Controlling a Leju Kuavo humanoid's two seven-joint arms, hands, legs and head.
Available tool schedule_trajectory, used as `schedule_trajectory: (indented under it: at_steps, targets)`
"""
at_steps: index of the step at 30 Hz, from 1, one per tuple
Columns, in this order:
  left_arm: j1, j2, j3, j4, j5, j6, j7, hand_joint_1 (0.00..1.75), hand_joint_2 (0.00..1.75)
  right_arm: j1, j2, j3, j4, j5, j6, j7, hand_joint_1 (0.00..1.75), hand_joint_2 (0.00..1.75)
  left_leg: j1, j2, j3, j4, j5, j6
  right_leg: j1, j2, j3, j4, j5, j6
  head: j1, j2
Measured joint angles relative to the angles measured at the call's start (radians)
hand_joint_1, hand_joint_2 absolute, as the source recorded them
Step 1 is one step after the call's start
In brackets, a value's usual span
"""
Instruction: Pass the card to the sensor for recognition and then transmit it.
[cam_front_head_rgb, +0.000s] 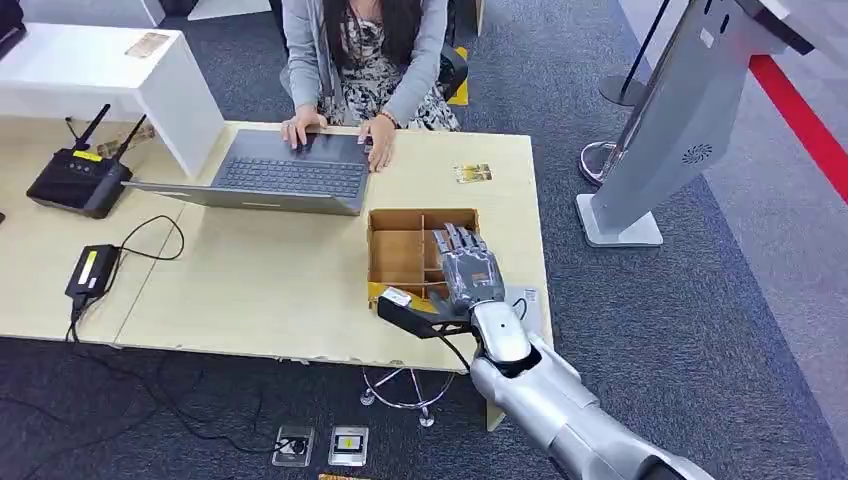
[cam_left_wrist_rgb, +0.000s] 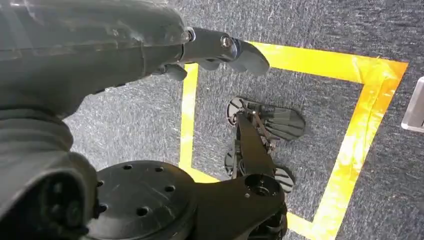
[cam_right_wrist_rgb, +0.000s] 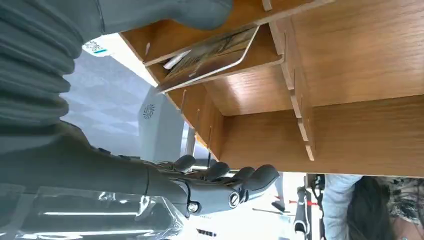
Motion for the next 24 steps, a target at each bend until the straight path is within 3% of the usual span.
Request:
schedule_trajectory:
  at_steps: [13, 14, 15, 24]
  targets:
    - [0.000, -0.001, 0.000, 0.000, 0.002, 0.003, 0.000, 0.00, 0.00, -0.001, 0.002, 0.000, 0.025, 0.002, 0.000, 0.000, 0.00, 1.75, 0.000, 0.000, 0.000, 0.000, 0.000, 0.000, 0.000, 0.000, 0.000, 0.000, 0.000, 0.000, 0.000, 0.000]
    - [0.000, -0.001, 0.000, 0.000, 0.002, 0.004, 0.000, 0.00, 0.00, -0.001, 0.002, 0.000, 0.025, 0.004, -0.001, 0.000, 0.21, 1.75, 0.000, 0.000, 0.000, 0.000, 0.000, 0.000, 0.000, 0.000, 0.000, 0.000, 0.000, 0.000, 0.000, 0.000]
    - [0.000, -0.001, 0.000, 0.000, 0.003, 0.006, 0.000, 0.00, 0.00, -0.001, 0.003, 0.000, 0.025, 0.005, -0.002, 0.000, 1.75, 1.75, 0.000, 0.000, 0.000, 0.000, 0.000, 0.000, 0.000, 0.000, 0.000, 0.000, 0.000, 0.000, 0.000, 0.000]
    - [0.000, -0.003, 0.000, 0.000, 0.006, 0.016, 0.000, 0.00, 0.00, -0.001, 0.008, -0.001, 0.041, -0.023, 0.012, -0.032, 1.75, 1.75, 0.000, 0.000, 0.000, 0.000, 0.000, 0.000, 0.000, 0.000, 0.000, 0.000, 0.000, 0.000, 0.000, 0.000]
